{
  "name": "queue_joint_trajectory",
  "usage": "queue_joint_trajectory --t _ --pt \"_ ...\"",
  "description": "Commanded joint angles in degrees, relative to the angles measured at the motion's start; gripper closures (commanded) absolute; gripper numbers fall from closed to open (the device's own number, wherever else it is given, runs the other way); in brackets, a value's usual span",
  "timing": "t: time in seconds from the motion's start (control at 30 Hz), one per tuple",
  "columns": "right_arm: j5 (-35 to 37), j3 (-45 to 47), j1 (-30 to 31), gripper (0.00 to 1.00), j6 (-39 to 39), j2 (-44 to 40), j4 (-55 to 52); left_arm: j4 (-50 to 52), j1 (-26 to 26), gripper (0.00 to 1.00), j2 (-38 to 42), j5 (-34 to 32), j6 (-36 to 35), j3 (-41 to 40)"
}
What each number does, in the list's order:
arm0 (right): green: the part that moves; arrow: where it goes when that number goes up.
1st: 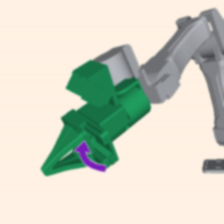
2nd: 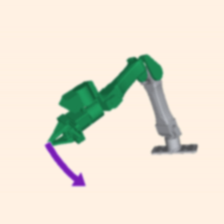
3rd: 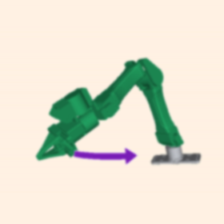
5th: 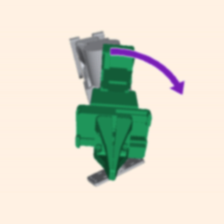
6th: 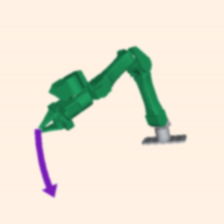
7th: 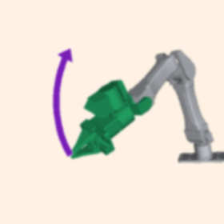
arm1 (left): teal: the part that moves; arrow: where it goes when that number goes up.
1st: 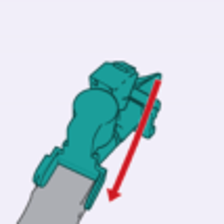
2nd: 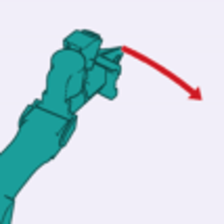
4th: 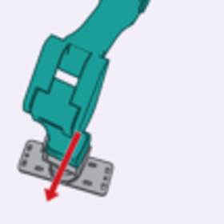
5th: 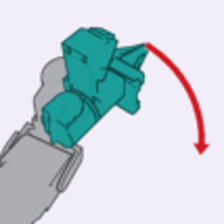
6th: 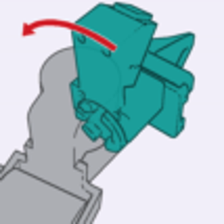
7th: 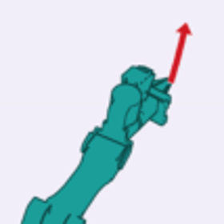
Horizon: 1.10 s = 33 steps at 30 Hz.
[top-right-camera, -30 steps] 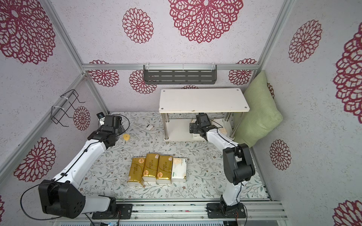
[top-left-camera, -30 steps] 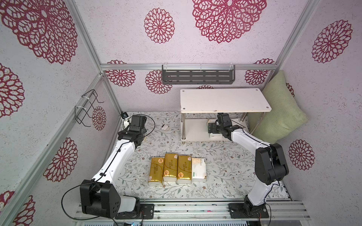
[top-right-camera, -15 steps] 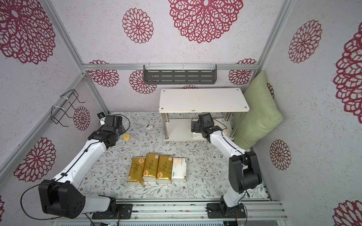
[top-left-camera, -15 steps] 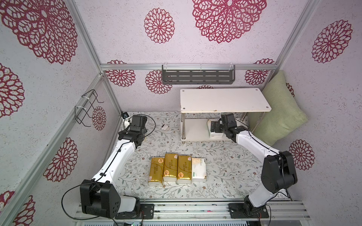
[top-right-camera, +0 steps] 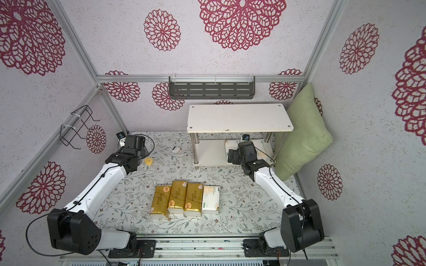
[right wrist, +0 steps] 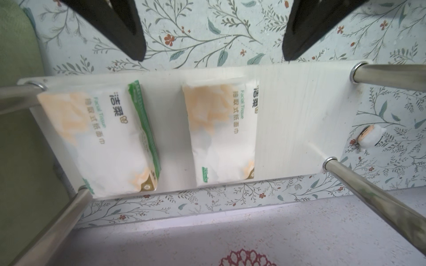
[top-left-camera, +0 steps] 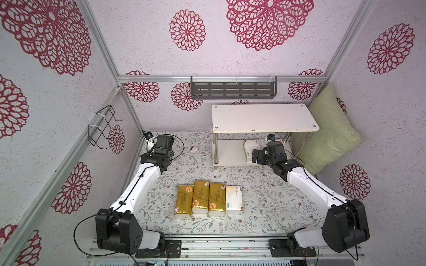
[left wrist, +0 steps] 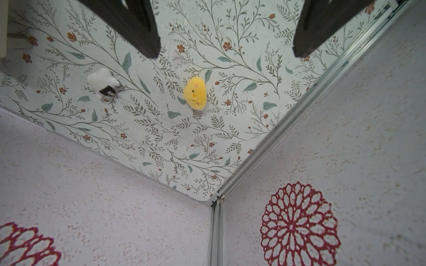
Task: Place the tissue boxes on the shelf by color
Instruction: Move the box of tissues to the center of the board.
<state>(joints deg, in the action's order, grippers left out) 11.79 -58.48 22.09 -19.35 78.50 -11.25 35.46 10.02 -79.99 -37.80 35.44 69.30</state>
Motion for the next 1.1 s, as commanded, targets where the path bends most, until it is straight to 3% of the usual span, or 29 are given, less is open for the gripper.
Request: queue_joint_trajectory --t 0.0,0.27,0.57,1.07 --pt "0.86 2.42 2.82 0.01 -3.02 -2.99 0.48 -0.26 0.61 0.03 -0.6 -0.03 0.43 0.67" --pt "4.12 13.39 13.55 0.01 -13.28 -8.51 1.9 -0.39 0.61 0.03 -0.83 -0.47 0.79 0.21" --pt "5.73 23.14 24.71 0.01 -27.14 -8.41 4.83 -1.36 0.66 0.02 -1.66 0.45 1.52 -0.13" --pt "5.25 23.24 31.43 0.01 -33.29 -5.94 4.59 -2.59 0.62 0.03 -0.79 1.24 2.19 -2.69"
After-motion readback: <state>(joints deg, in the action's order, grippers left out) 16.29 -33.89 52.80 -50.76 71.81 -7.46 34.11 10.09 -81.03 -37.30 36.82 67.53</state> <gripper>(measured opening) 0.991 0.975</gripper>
